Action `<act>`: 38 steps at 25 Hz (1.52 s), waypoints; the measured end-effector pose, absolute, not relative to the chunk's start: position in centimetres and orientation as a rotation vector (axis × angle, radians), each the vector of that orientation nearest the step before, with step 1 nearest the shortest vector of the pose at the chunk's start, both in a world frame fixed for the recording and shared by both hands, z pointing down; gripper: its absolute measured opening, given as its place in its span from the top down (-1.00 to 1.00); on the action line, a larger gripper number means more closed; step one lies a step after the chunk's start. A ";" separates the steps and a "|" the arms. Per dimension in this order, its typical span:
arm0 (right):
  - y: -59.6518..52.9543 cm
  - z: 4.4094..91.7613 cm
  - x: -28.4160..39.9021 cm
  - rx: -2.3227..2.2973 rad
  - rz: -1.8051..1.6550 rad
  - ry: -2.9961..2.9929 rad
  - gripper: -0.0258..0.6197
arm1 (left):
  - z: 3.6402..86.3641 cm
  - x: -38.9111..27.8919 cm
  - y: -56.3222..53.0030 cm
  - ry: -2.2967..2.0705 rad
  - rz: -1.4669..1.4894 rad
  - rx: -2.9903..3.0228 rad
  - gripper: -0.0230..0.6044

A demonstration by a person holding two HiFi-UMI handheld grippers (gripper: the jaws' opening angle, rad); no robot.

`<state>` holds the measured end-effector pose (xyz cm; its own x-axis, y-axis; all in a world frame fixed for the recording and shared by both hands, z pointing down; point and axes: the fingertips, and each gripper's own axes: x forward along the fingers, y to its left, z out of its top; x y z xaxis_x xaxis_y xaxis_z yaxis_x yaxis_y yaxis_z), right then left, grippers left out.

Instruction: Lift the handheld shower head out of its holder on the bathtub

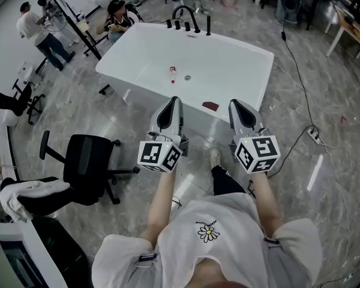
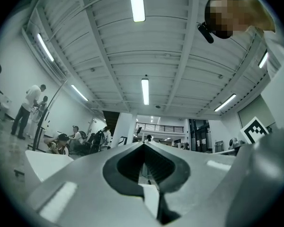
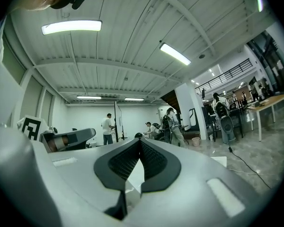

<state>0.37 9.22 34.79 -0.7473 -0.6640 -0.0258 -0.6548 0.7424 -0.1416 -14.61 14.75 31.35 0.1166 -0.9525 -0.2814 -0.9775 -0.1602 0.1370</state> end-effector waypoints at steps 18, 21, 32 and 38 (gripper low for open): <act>-19.1 34.1 -14.8 -0.920 -0.242 2.904 0.85 | 29.4 -28.0 -11.2 2.034 0.450 -2.175 0.93; -21.1 34.6 -17.6 -0.910 -0.247 2.933 0.85 | 29.8 -29.8 -14.4 2.019 0.440 -2.203 0.93; -30.6 35.2 -24.8 -1.132 -0.250 2.904 0.81 | 31.2 -36.5 -26.7 1.866 0.523 -2.434 0.93; -35.3 35.1 -25.7 -1.229 -0.241 2.862 0.79 | 31.9 -37.1 -32.8 1.775 0.490 -2.550 0.93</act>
<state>-25.73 -35.31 35.08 -0.6904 -0.7221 0.0441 -0.7193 0.6787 -0.1484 -37.12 -32.79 31.87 0.3146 -0.9155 -0.2507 -0.9144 -0.3632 0.1788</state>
